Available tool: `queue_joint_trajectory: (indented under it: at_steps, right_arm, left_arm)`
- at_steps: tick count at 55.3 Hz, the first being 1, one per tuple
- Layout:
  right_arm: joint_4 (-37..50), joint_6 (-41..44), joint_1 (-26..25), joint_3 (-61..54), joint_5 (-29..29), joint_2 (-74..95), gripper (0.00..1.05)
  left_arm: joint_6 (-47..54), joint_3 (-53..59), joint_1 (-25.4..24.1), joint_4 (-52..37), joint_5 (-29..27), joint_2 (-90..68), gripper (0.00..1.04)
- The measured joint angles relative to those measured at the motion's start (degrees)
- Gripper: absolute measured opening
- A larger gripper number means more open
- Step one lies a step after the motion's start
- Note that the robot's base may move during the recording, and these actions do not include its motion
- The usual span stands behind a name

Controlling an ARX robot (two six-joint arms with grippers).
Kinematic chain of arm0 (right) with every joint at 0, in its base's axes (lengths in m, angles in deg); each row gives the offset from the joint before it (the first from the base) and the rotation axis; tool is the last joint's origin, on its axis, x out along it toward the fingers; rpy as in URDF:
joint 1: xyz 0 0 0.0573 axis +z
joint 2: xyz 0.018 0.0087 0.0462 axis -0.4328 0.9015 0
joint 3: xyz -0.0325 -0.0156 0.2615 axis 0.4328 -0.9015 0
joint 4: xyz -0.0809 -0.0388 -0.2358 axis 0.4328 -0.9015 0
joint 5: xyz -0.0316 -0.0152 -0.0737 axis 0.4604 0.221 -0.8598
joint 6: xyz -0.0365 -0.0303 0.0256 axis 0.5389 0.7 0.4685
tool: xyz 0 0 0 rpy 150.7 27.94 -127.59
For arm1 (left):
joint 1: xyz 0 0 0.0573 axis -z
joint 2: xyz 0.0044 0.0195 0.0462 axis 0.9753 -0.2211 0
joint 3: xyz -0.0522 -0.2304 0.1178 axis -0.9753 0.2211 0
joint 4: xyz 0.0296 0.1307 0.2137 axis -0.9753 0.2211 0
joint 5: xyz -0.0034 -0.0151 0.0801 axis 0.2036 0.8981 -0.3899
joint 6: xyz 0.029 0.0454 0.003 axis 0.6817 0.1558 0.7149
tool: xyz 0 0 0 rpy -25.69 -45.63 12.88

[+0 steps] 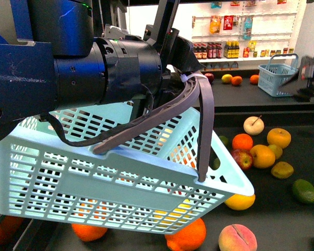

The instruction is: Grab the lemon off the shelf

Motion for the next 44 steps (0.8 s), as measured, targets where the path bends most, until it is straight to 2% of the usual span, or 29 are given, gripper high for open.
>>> queue_joint_trajectory:
  at_steps: [7,17,26,31,44]
  right_arm:
    - [-3.54,2.82,-0.20,5.68,-5.03,11.56,0.97]
    - [-10.64,1.03,2.08,16.02,-10.40,23.87,0.97]
    - [-17.88,-5.16,5.07,27.50,-15.26,33.31,0.97]
    - [-24.65,-12.20,6.69,35.93,-19.12,38.38,0.97]
    - [-37.24,-27.04,10.01,47.28,-24.68,44.13,0.97]
  left_arm:
    - [0.02,0.00,0.00,0.00,-0.07,0.00,0.11]
    - [0.00,0.00,0.00,0.00,0.02,0.00,0.11]
    - [0.02,0.00,0.02,0.00,0.02,0.00,0.11]
    - [0.02,0.00,0.00,0.00,-0.07,0.00,0.11]
    - [0.00,0.00,0.02,0.00,0.02,0.00,0.11]
